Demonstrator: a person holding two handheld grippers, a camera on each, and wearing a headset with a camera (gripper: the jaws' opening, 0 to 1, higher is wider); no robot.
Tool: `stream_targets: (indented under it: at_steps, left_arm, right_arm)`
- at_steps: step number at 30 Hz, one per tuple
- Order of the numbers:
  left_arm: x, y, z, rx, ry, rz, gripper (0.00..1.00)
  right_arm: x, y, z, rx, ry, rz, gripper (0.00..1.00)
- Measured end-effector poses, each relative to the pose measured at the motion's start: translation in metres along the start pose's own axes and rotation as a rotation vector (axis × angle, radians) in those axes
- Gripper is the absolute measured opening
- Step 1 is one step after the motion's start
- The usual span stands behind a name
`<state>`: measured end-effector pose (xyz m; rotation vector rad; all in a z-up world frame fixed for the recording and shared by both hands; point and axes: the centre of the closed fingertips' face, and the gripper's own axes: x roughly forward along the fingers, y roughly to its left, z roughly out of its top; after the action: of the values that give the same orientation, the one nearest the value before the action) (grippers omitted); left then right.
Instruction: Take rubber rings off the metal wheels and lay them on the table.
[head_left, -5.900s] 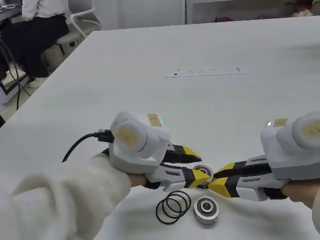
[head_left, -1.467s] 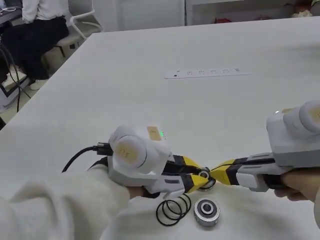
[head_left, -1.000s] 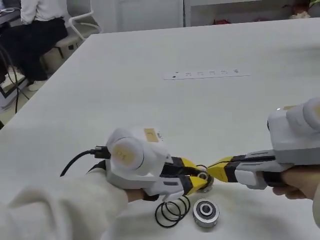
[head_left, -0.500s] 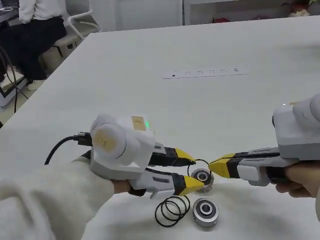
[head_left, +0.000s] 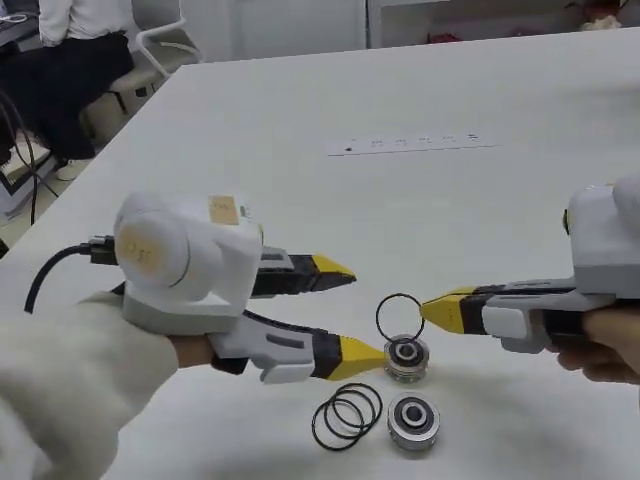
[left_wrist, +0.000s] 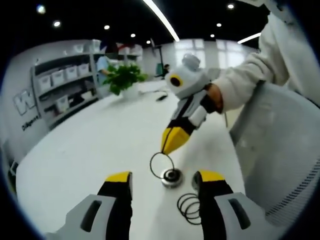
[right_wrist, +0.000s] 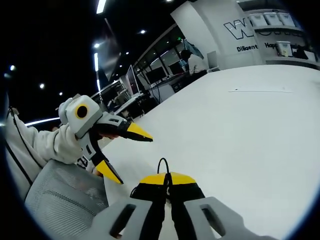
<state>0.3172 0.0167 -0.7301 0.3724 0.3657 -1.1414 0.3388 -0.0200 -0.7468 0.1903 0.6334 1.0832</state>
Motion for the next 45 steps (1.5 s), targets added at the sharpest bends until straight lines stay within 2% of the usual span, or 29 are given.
stream_targets:
  at_steps: [6,11,15,22,30,34,45]
  left_arm:
    - [-0.015,-0.005,-0.007,-0.031,0.001,0.027,0.59]
    - [-0.020,-0.007,-0.013,-0.031,0.024,0.038,0.62]
    - [-0.025,-0.011,-0.013,-0.047,0.017,0.043,0.66]
    - [-0.033,-0.016,-0.024,-0.070,0.039,0.052,0.72]
    - [-0.046,-0.019,-0.035,-0.114,0.034,0.081,0.73]
    - [-0.045,-0.023,-0.039,-0.145,0.032,0.071,0.73]
    - [-0.046,-0.025,-0.045,-0.159,0.041,0.062,0.73]
  right_arm:
    - [0.002,0.009,0.001,0.009,0.001,0.029,0.00]
    - [0.005,0.016,-0.001,0.016,0.017,0.052,0.00]
    - [0.009,0.024,-0.008,0.018,0.050,0.076,0.00]
    - [0.017,0.035,-0.026,0.013,0.133,0.106,0.00]
    - [0.024,0.033,-0.043,-0.011,0.206,0.079,0.00]
    - [0.025,0.030,-0.049,-0.033,0.238,0.058,0.00]
    - [0.026,0.028,-0.056,-0.067,0.271,0.038,0.01]
